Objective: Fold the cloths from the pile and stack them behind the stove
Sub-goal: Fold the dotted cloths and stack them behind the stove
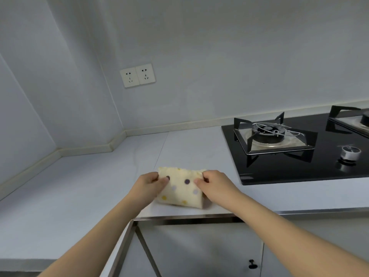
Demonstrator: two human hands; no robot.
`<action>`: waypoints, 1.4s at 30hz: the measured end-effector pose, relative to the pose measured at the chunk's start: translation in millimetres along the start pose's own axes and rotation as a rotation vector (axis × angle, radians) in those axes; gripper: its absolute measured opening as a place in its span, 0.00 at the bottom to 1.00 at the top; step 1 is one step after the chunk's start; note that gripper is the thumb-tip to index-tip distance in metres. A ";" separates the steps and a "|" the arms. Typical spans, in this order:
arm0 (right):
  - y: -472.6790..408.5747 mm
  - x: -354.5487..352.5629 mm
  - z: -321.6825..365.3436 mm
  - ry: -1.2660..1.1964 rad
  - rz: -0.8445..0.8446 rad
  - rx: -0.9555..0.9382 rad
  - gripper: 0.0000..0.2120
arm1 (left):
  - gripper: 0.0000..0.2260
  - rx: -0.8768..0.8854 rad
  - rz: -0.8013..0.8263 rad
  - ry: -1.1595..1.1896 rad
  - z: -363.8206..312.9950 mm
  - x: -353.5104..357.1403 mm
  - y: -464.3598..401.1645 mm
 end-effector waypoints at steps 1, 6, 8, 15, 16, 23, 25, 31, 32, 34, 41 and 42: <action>-10.3 0.8 -5.6 0.033 -0.007 0.029 0.15 | 0.19 -0.030 -0.034 -0.040 2.6 8.0 -9.5; -51.6 3.7 -30.3 0.236 -0.042 0.097 0.13 | 0.10 -0.015 -0.168 -0.322 9.3 35.6 -54.7; -62.8 3.4 -36.1 0.293 -0.061 0.094 0.10 | 0.08 0.019 -0.180 -0.489 11.7 43.6 -62.1; -80.8 15.4 -44.7 0.385 0.006 0.078 0.12 | 0.14 0.068 -0.250 -0.741 5.0 53.0 -66.2; -82.5 16.2 -46.7 0.357 0.014 0.087 0.10 | 0.15 0.064 -0.236 -0.753 4.4 56.0 -66.6; -70.3 5.7 -53.9 -0.398 -0.038 0.289 0.05 | 0.13 -0.272 -0.101 -0.041 19.6 58.3 -58.4; -61.0 -3.2 -47.5 -0.586 -0.054 0.334 0.08 | 0.15 -0.320 -0.052 0.110 11.4 55.9 -45.8; -30.3 -31.4 -20.6 -0.854 -0.140 0.452 0.13 | 0.10 -0.247 -0.042 0.415 -30.2 48.6 -3.5; -25.5 -35.5 -17.4 -0.861 -0.153 0.470 0.12 | 0.08 -0.209 -0.092 0.446 -39.5 42.6 1.9; -14.3 -39.8 -9.2 -0.782 -0.137 0.486 0.15 | 0.07 -0.139 -0.162 0.480 -56.4 32.2 11.8; 5.5 -38.9 10.1 -0.643 -0.132 0.411 0.22 | 0.10 0.080 -0.252 0.420 -97.2 12.0 33.7; 2.2 -42.4 10.1 -0.618 -0.181 0.377 0.20 | 0.11 0.110 -0.279 0.371 -97.9 9.3 31.5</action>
Point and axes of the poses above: each hand's wrist, its own y-axis away from the middle knuckle, its own x-axis out of the palm, z = x × y, the point moved 10 cm from there along -y, towards the middle knuckle, and after that the axes turned 11 degrees about -z, right-handed, at the moved point
